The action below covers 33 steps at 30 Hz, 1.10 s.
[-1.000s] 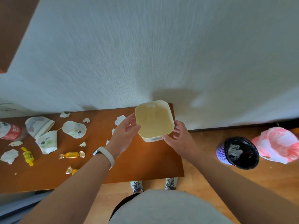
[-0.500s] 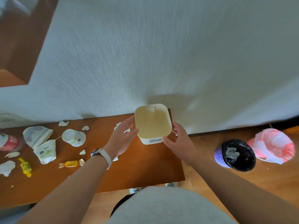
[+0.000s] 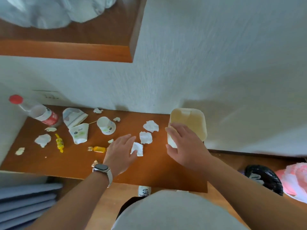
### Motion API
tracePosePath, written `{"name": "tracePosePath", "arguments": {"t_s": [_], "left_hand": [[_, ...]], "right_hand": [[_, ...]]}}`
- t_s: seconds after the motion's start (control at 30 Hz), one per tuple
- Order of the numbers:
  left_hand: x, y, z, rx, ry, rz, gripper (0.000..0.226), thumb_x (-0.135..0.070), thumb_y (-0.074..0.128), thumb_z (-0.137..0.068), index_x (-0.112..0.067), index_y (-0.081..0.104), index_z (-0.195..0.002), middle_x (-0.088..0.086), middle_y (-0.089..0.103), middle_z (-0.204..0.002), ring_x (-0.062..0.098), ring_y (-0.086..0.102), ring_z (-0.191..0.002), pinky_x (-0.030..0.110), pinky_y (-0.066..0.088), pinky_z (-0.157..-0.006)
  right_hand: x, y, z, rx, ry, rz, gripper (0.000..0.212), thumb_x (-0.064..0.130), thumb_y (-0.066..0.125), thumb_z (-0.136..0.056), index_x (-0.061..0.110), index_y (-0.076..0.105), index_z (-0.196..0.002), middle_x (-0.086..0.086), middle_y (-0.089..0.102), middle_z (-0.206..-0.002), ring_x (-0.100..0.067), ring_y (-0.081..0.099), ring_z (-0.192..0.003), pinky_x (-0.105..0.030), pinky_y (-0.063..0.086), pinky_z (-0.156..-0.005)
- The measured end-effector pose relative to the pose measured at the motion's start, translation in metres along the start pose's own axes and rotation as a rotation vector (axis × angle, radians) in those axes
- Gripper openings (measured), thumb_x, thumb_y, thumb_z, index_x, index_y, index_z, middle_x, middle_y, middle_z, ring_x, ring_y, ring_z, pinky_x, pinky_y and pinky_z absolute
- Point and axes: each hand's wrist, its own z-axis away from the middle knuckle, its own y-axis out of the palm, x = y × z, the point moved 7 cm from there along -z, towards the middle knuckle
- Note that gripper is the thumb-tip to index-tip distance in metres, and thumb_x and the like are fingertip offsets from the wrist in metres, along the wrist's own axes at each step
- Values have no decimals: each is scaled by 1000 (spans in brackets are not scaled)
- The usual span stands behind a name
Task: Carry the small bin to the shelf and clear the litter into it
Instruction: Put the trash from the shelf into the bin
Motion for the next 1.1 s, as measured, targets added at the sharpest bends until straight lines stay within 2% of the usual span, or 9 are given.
{"name": "tracePosePath", "arguments": {"t_s": [0.1,0.2,0.37,0.5,0.7,0.87,1.0,1.1], "left_hand": [[24,11,16,70,-59,-25,52,-44,49,-96,-27,39,-143,-3,39,-151,20,35,-139,40,32,-110],[49,19,32,114,-113,-27,53,-44,46,-97,-27,36,-145,-2,35,-153,20,31,-141,40,29,-112],[90,29,62,189,-177,-70,56,-46,42,-97,-28,31,-148,0,30,-156,21,27,-143,41,25,-113],[117,35,80,214,-201,-103,55,-43,45,-96,-27,33,-147,3,33,-155,24,29,-142,42,28,-112],[140,51,90,294,-192,-117,56,-35,44,-97,-26,26,-149,5,26,-157,24,24,-143,44,30,-112],[140,54,90,254,-152,-165,52,-28,44,-97,-24,29,-147,7,28,-155,27,26,-142,45,30,-111],[138,58,89,230,-104,-165,41,-21,44,-97,-22,41,-138,7,39,-148,28,34,-136,43,32,-107],[136,60,87,211,-68,-153,32,-18,44,-97,-22,50,-129,6,49,-137,27,45,-123,40,40,-98]], "right_hand": [[28,29,-12,75,-110,45,52,37,67,-86,17,50,-131,-4,53,-137,-23,48,-128,-29,33,-102],[51,63,-20,173,-186,44,52,38,64,-88,17,47,-131,-5,50,-140,-24,45,-130,-36,42,-104],[69,117,-25,320,-204,69,50,39,61,-88,18,47,-131,-4,51,-136,-23,50,-124,-35,50,-94],[73,151,-29,385,-204,127,49,43,56,-91,22,42,-134,-3,48,-140,-22,49,-126,-30,49,-95],[79,189,-40,448,-193,221,51,42,57,-91,24,44,-137,-6,44,-147,-25,47,-131,-33,49,-96],[84,208,-49,486,-187,251,50,38,60,-91,24,45,-136,-7,44,-145,-25,51,-126,-32,52,-92],[86,215,-50,492,-170,229,36,26,60,-92,20,54,-127,-7,53,-131,-21,56,-112,-28,55,-84],[87,213,-46,482,-147,201,25,16,59,-91,17,60,-116,-4,58,-114,-17,57,-97,-28,55,-78]]}}
